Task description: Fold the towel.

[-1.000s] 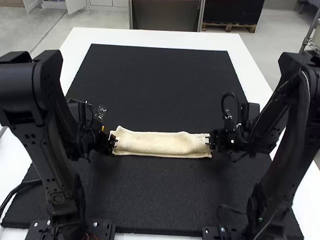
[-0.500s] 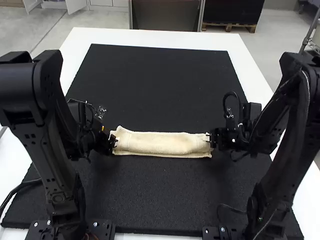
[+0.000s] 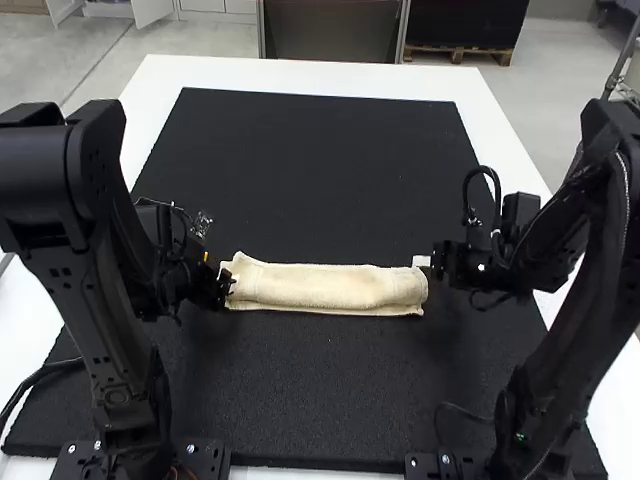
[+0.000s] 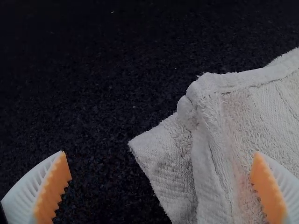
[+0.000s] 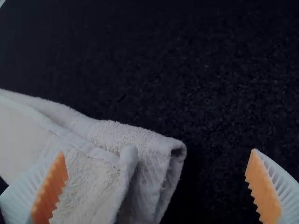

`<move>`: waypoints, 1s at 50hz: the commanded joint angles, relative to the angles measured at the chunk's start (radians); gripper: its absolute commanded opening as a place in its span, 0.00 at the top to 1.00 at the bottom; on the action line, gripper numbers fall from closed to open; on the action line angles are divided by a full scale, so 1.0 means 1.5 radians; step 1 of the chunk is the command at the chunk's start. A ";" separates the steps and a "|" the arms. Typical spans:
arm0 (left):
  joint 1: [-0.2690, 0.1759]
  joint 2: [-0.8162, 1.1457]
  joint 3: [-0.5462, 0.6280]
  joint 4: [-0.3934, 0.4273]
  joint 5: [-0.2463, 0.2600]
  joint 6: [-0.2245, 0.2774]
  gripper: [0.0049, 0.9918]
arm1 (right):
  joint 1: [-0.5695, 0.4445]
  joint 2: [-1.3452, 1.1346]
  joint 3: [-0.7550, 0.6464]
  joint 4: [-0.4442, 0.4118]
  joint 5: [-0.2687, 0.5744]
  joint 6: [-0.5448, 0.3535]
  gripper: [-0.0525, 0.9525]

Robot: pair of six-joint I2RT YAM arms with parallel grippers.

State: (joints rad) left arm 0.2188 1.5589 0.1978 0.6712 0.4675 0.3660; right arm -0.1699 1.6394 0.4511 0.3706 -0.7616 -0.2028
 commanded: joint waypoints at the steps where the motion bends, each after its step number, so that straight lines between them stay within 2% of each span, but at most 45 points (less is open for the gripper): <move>1: 0.007 0.002 -0.011 0.006 0.001 0.003 0.09 | -0.007 -0.011 0.016 -0.022 -0.036 -0.005 0.08; 10: 0.007 0.002 -0.012 0.006 0.001 0.003 0.09 | -0.003 -0.009 0.021 -0.063 -0.039 -0.005 0.08; 36: 0.007 0.002 -0.014 0.007 0.002 0.003 0.09 | 0.005 0.039 0.029 -0.071 -0.048 -0.006 0.08; 50: 0.007 0.002 -0.014 0.007 0.002 0.003 0.09 | 0.042 0.040 0.029 -0.081 -0.052 -0.005 0.08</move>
State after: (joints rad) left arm 0.2188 1.5589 0.1810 0.6758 0.4675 0.3660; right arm -0.1383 1.6943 0.4793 0.2588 -0.8085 -0.2028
